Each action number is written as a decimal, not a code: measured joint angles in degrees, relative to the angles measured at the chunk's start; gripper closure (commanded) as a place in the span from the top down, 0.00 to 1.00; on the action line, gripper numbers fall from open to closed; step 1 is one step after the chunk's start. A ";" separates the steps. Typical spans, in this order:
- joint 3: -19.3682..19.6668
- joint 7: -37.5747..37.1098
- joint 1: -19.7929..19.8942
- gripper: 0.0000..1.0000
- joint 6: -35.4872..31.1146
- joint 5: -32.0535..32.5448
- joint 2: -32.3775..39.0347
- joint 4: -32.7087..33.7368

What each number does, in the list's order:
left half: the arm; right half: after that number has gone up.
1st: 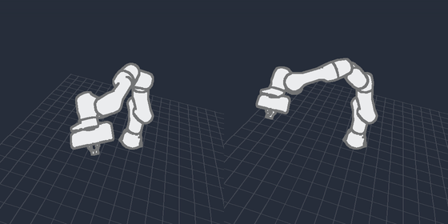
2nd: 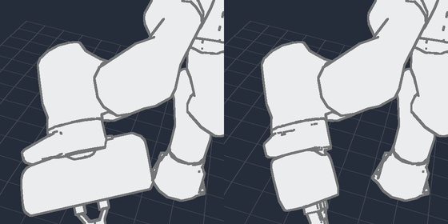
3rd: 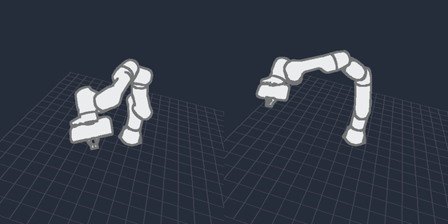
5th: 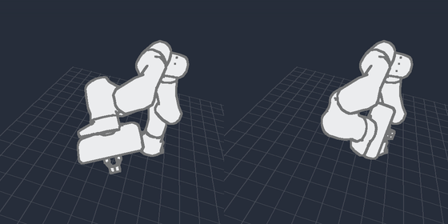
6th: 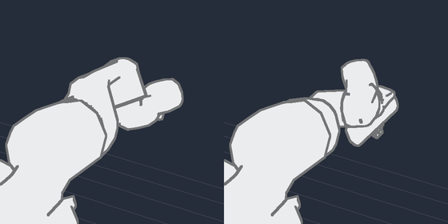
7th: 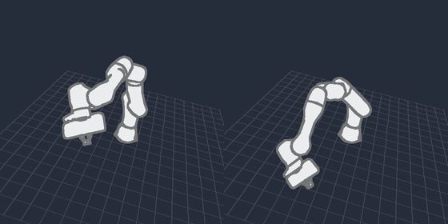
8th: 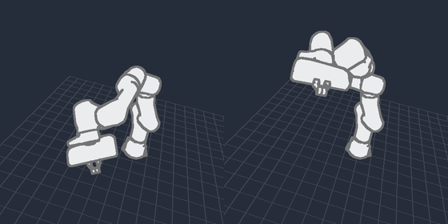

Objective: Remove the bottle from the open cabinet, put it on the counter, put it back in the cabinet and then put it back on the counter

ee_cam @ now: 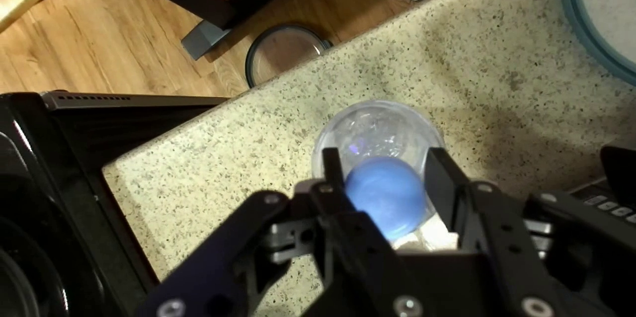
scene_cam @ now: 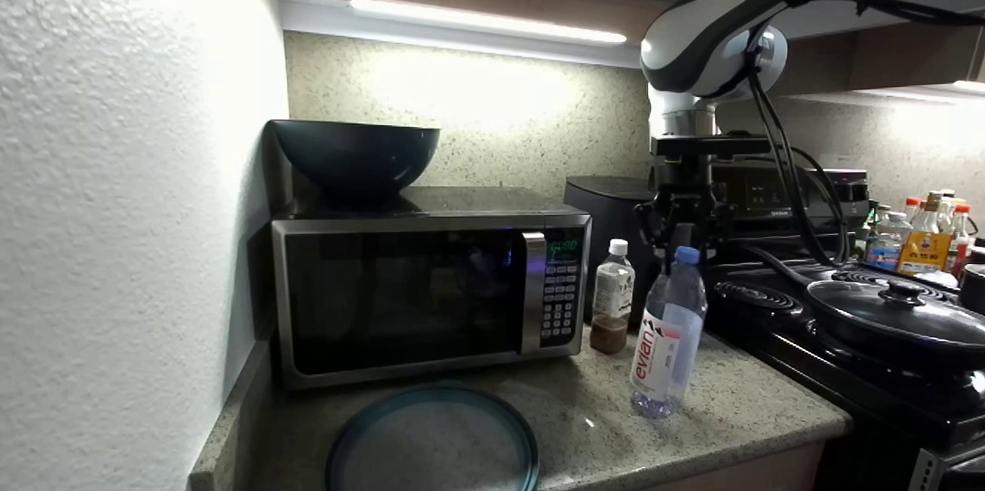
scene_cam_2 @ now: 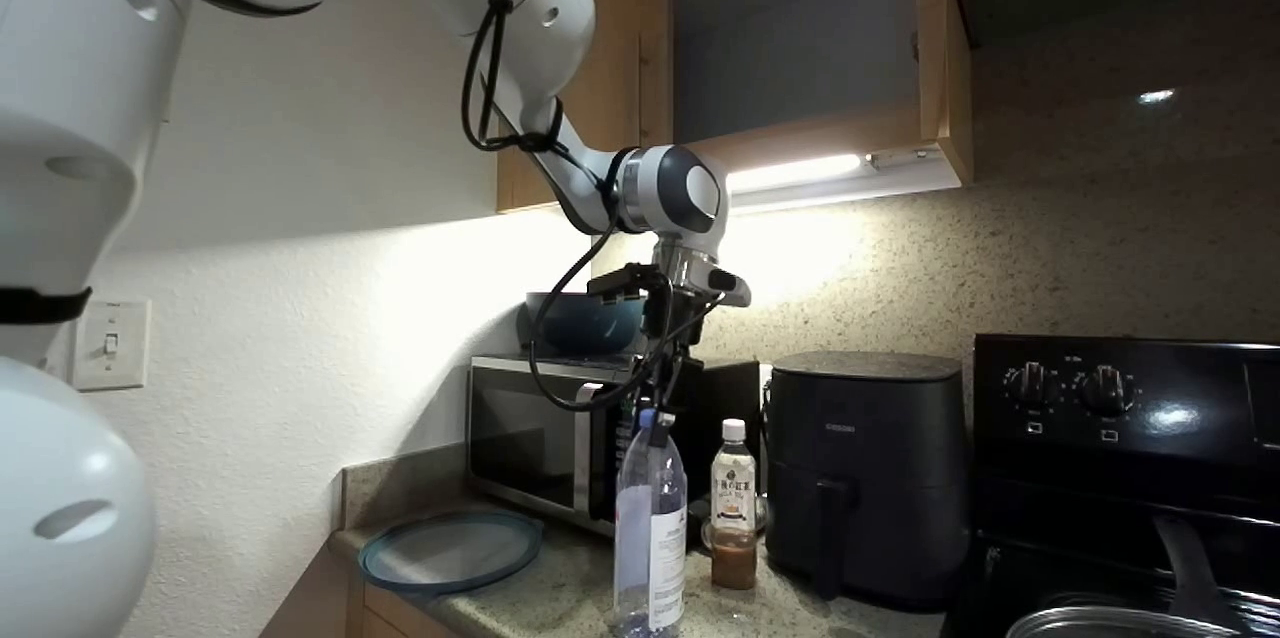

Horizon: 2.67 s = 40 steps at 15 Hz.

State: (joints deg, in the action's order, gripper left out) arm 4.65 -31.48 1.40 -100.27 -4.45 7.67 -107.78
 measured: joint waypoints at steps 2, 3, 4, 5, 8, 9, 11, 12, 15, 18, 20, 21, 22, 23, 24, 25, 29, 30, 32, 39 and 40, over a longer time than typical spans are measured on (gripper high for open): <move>0.00 -0.42 0.00 0.16 0.20 0.00 -0.01 0.03; 0.01 -0.55 0.00 0.13 0.26 0.00 0.00 0.03; 0.01 -0.61 0.00 0.13 0.44 0.01 0.01 0.01; 0.01 -0.63 0.00 0.13 0.64 0.01 0.01 0.01; 0.01 -0.64 -0.01 0.13 0.86 0.07 0.00 0.02; 0.00 -0.82 -0.06 0.13 0.88 0.48 -0.10 0.02; -0.10 -1.68 -0.26 0.13 0.87 2.03 -0.96 0.02; -0.19 -2.16 -0.41 0.13 0.83 2.97 -2.04 0.00; -0.73 -4.34 -0.87 0.13 -0.40 5.05 -8.24 -0.79; -1.62 -6.26 -0.81 0.13 -3.15 5.29 -17.54 -3.46; -2.40 -7.20 -0.43 0.13 -5.37 5.51 -23.93 -5.89; -2.97 -7.32 -0.06 0.13 -6.83 5.82 -27.06 -7.32; -3.56 -7.33 0.36 0.13 -8.47 6.18 -30.02 -8.86; -4.23 -7.33 0.89 0.13 -10.35 6.44 -32.94 -10.53; -4.87 -7.33 1.41 0.13 -12.40 6.67 -35.71 -12.26; -5.53 -7.33 1.96 0.13 -14.64 6.78 -38.41 -14.06; -7.14 -7.33 4.09 0.38 -25.11 6.78 -46.86 -21.05; -7.25 -7.33 4.40 0.38 -26.12 6.78 -47.87 -22.13; -7.27 -7.33 4.54 0.38 -26.56 6.78 -48.50 -22.99; -9.24 -7.33 6.76 0.13 -31.81 6.85 -49.61 -22.02; -9.96 -7.33 7.38 0.13 -33.83 6.86 -50.40 -21.58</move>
State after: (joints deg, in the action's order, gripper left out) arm -5.31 -38.81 8.78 -134.11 2.41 -42.73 -129.35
